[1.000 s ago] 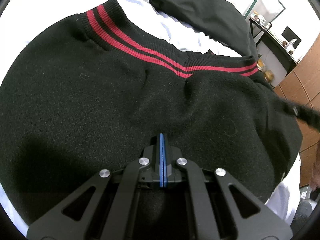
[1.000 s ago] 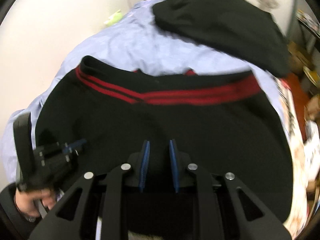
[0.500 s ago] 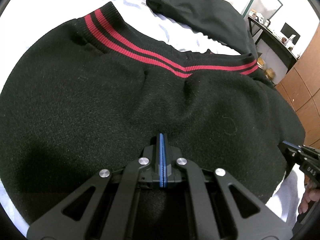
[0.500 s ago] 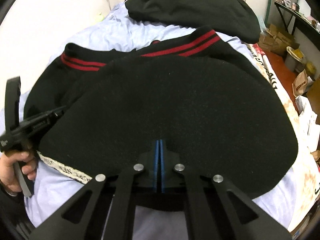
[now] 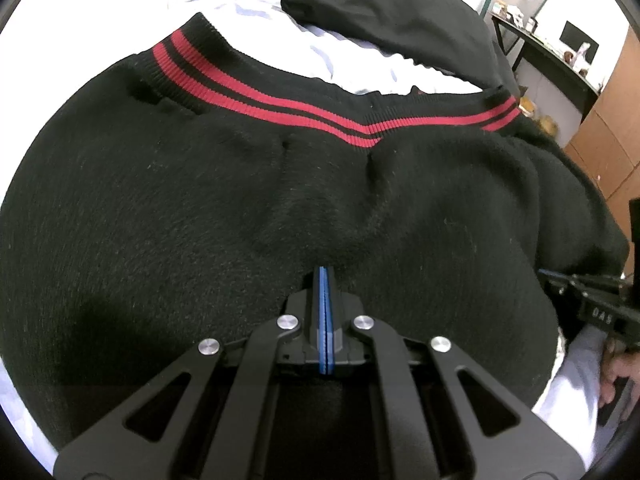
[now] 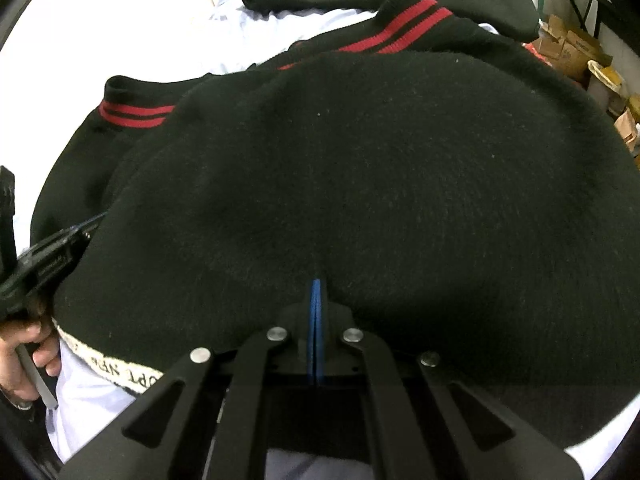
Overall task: Fold large clothes
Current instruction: 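Smooth the folded jacket with the right tool while the left tool presses it, then open both tools at the folded edge of the jacket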
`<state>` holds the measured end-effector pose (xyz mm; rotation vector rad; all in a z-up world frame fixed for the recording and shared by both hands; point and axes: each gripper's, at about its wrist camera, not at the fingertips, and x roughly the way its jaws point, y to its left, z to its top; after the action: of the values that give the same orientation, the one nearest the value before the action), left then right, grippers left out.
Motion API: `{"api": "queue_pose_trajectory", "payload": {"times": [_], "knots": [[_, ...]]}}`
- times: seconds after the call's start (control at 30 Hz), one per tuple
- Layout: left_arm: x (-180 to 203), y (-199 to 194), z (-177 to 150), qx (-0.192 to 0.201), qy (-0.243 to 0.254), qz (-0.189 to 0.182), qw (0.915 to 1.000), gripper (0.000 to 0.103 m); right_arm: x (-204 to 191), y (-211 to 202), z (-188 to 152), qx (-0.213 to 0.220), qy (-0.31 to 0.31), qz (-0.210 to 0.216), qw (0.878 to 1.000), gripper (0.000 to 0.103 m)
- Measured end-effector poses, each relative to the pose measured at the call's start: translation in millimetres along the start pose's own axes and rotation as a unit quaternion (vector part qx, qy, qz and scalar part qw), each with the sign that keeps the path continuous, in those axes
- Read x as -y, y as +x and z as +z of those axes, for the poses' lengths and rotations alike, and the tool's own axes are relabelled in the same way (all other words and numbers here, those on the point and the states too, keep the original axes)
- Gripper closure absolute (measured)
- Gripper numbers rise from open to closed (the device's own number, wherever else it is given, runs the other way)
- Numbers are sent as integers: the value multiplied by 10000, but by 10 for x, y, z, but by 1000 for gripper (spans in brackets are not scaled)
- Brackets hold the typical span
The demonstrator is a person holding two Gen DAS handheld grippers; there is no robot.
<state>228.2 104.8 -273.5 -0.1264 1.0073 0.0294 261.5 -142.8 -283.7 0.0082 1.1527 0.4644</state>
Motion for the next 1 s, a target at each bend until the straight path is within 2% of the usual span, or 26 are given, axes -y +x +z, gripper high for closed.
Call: {"api": "queue_pose_trajectory", "payload": {"times": [0.1,0.27,0.4,0.5,0.7,0.8,0.87,0.97,1.0], "knots": [[44,-26,-43,71,169,106,9998,100,10,-75,-40,82,3,78,9999,103],[96,-161,-147,344,401,264,9983,100,82,-648,-324,540,116,387,9977,101],[105,-402,-223,410,509,349,9973,100,338,-1240,-670,1069,382,547,9920,96],[87,-584,-326,481,534,378,9967,100,632,-1475,-818,1249,615,455,9892,91],[62,-942,-686,719,630,532,9940,100,1095,-1517,-869,1241,1142,602,9838,90],[-63,-1141,-794,716,329,510,9956,99,1108,-1413,-827,1133,1065,576,9862,76],[-151,-1233,-840,709,197,503,9960,97,1107,-1344,-828,1078,1031,552,9873,74],[-366,-1297,-893,558,-8,423,9975,77,1154,-1245,-822,997,1200,726,9851,71],[-415,-1299,-900,501,-76,394,9979,72,1168,-1226,-811,1033,1248,827,9833,65]]}}
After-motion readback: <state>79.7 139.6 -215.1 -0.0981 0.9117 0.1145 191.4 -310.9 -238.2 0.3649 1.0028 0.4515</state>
